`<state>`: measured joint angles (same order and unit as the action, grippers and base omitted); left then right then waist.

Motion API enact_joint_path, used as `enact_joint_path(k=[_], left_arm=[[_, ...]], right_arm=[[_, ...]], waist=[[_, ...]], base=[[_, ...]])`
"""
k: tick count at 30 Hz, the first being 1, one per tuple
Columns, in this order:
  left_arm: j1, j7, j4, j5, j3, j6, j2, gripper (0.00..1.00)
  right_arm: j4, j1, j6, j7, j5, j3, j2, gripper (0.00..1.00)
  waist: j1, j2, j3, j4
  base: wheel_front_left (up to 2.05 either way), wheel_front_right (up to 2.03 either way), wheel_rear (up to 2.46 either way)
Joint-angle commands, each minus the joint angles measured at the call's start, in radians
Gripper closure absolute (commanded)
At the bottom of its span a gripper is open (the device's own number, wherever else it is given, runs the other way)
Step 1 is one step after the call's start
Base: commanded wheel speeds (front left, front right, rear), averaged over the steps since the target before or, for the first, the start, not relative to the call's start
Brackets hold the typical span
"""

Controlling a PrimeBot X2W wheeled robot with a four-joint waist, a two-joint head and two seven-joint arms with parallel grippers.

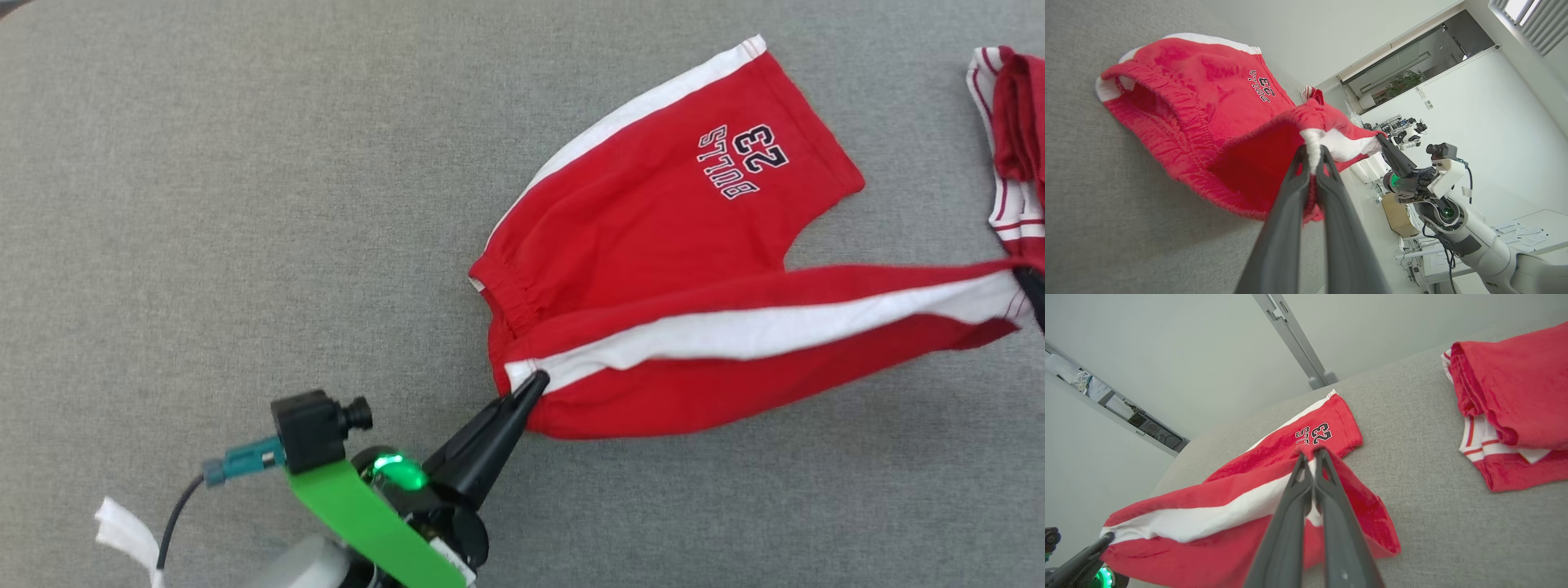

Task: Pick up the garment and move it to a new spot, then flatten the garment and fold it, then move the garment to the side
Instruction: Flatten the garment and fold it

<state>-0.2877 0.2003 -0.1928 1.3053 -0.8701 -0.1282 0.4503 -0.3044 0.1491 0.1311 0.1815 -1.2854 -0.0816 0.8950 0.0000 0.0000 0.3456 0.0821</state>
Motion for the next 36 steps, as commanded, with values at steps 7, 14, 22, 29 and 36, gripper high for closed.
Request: enact_joint_path(k=[7, 14, 22, 29, 36], left_arm=[[-0.193, -0.101, 0.058, 0.201, 0.038, -0.003, -0.044, 1.0], [-0.246, -0.118, 0.163, 0.374, 0.131, -0.003, -0.123, 1.0], [-0.287, -0.142, 0.228, 0.374, 0.171, -0.003, -0.165, 1.0], [-0.301, -0.145, 0.267, 0.356, 0.198, -0.003, -0.192, 1.0], [-0.295, -0.14, 0.294, 0.329, 0.217, -0.003, -0.206, 0.98]], right_arm=[[0.116, -0.338, -0.001, -0.126, -0.005, -0.048, 0.066, 1.0], [0.249, -0.669, -0.001, -0.249, 0.066, -0.203, 0.032, 1.0], [0.418, -0.947, -0.001, -0.31, 0.153, -0.367, -0.04, 1.0], [0.523, -1.105, -0.001, -0.294, 0.2, -0.502, -0.08, 1.0], [0.603, -1.185, -0.001, -0.238, 0.192, -0.604, -0.081, 0.58]], waist=[[0.0, 0.0, 0.113, 0.058], [0.0, 0.0, 0.181, 0.073], [0.0, 0.0, 0.233, 0.085], [0.0, 0.0, 0.259, 0.097], [0.0, 0.0, 0.266, 0.101]], base=[[0.0, 0.0, 0.0], [0.0, 0.0, 0.0], [0.0, 0.0, 0.0], [0.0, 0.0, 0.0], [0.0, 0.0, 0.0]])
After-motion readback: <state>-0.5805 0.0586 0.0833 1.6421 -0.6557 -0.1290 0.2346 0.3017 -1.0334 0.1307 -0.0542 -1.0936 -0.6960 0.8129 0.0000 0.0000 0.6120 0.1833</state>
